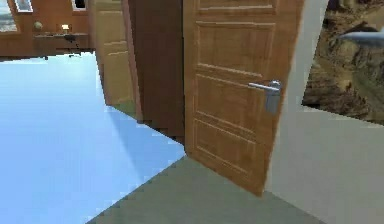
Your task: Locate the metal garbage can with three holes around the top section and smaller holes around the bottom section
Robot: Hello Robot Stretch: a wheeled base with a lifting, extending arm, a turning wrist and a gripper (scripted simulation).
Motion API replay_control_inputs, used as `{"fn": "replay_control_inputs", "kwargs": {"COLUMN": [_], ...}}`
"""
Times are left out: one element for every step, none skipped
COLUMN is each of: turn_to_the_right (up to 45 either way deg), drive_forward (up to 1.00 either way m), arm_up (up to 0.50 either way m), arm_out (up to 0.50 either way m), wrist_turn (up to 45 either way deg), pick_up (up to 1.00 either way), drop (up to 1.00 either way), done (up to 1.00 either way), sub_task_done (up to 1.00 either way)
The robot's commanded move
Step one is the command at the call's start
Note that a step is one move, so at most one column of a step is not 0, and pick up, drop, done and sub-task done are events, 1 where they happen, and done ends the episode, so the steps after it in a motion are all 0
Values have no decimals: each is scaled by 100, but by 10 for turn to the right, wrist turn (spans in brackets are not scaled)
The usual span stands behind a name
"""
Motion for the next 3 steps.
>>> {"fn": "replay_control_inputs", "kwargs": {"turn_to_the_right": [0,-390,0], "drive_forward": [25,0,5], "arm_up": [0,0,0], "arm_out": [0,0,0], "wrist_turn": [0,0,0], "pick_up": [0,0,0], "drop": [0,0,0], "done": [0,0,0], "sub_task_done": [0,0,0]}}
